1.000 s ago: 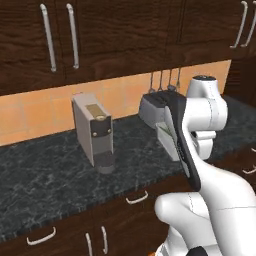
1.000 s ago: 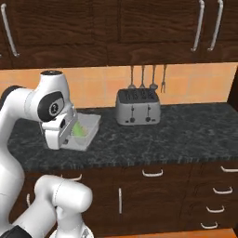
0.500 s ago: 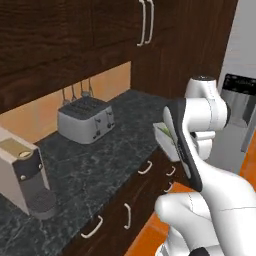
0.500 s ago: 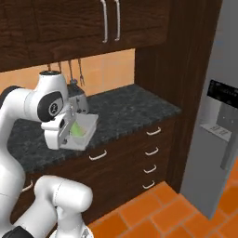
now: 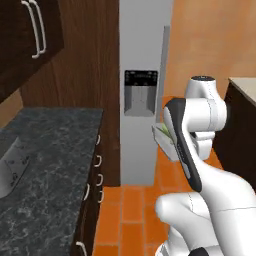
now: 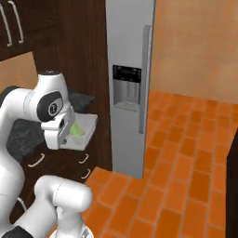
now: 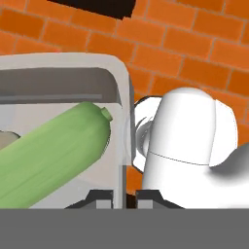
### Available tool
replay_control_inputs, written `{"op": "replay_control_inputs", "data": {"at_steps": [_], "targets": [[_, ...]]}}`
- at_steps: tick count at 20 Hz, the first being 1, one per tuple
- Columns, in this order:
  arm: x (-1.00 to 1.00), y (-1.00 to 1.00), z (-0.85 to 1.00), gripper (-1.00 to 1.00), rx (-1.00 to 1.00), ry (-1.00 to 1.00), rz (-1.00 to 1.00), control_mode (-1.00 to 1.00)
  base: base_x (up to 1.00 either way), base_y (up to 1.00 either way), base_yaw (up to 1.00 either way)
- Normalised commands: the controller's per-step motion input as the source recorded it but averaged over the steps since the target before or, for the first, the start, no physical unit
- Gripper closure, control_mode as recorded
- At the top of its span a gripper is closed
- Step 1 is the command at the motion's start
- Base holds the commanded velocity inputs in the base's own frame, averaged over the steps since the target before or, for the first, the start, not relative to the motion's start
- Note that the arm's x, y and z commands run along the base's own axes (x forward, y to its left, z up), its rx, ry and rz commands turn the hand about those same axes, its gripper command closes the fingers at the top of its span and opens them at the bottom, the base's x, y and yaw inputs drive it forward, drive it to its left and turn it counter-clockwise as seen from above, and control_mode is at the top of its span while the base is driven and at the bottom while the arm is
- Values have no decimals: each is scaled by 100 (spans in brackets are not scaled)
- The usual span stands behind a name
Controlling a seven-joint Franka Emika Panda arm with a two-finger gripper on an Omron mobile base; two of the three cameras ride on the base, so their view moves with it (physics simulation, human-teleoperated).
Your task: Take the meat container that has the shrimp and place it on the second highest rack of the freezer. Then take the vegetable container that has the garlic and corn and place it on the highest rack of the freezer.
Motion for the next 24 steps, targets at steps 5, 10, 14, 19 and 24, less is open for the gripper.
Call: {"op": "replay_control_inputs", "data": {"at_steps": [5,10,14,19,24], "targets": [[0,0,0,100,0,0,0,100,11,-11,-75],[0,0,0,100,0,0,0,100,38,-79,-3],[0,0,0,100,0,0,0,100,55,-84,0],[0,0,0,100,0,0,0,100,62,-59,0],[0,0,0,100,0,0,0,100,90,-15,8]]}}
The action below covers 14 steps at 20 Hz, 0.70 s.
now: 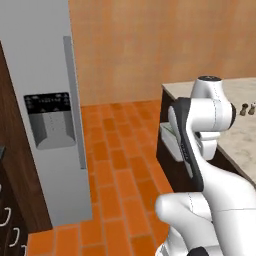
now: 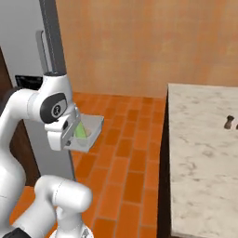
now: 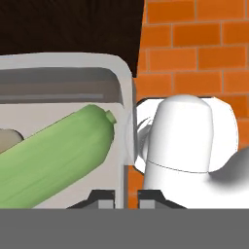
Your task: Take the meat container that has the shrimp and place it on the second highest rack of the freezer. Then take the vegetable container that has the garlic and corn and place it on the highest rack of the freezer.
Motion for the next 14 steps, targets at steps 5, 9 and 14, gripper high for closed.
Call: {"op": "replay_control_inputs", "data": {"at_steps": [5,9,14], "targets": [[0,0,0,100,0,0,0,100,91,-20,9],[0,0,0,100,0,0,0,100,88,-32,6],[0,0,0,100,0,0,0,100,96,-35,6]]}}
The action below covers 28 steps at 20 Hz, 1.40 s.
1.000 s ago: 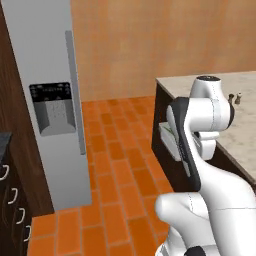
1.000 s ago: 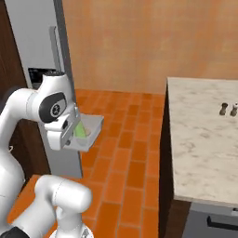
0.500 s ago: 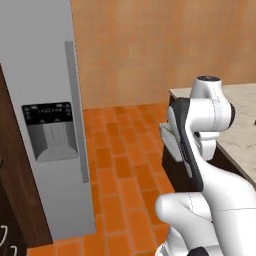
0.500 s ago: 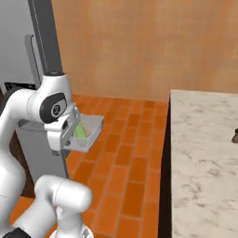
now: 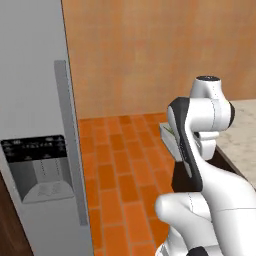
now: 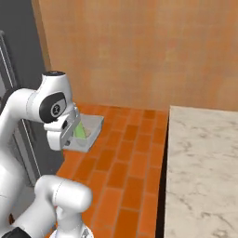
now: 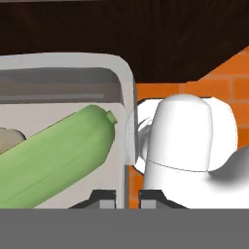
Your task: Take the meat container that has the shrimp and place it on the second highest rack of the freezer. Then take the vegetable container that has the garlic and corn and place it on the highest rack of the freezer.
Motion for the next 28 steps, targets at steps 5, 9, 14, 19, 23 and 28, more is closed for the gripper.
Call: {"op": "replay_control_inputs", "data": {"at_steps": [5,9,14,19,23,28], "targets": [[0,0,0,100,0,0,0,100,100,-44,7],[0,0,0,100,0,0,0,100,100,-54,10],[0,0,0,100,0,0,0,100,100,-47,11],[0,0,0,100,0,0,0,100,100,-28,12],[0,0,0,100,0,0,0,100,94,-7,13],[0,0,0,100,0,0,0,100,63,11,32]]}}
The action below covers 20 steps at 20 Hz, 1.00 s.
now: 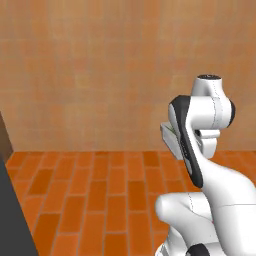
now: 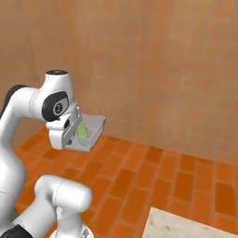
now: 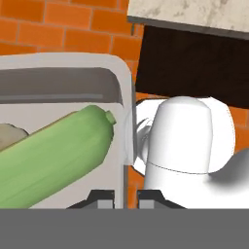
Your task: Take the meat container that has the shrimp and place it on the second highest rack of the freezer. Then take the vegetable container that has the garlic and corn and place it on the highest rack of the freezer.
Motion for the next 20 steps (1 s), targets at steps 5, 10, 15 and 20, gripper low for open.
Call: {"op": "replay_control_inputs", "data": {"at_steps": [5,10,15,20], "targets": [[0,0,0,100,0,0,0,100,22,1,84],[0,0,0,100,0,0,0,100,26,0,84],[0,0,0,100,0,0,0,100,33,0,78],[0,0,0,100,0,0,0,100,54,-4,76]]}}
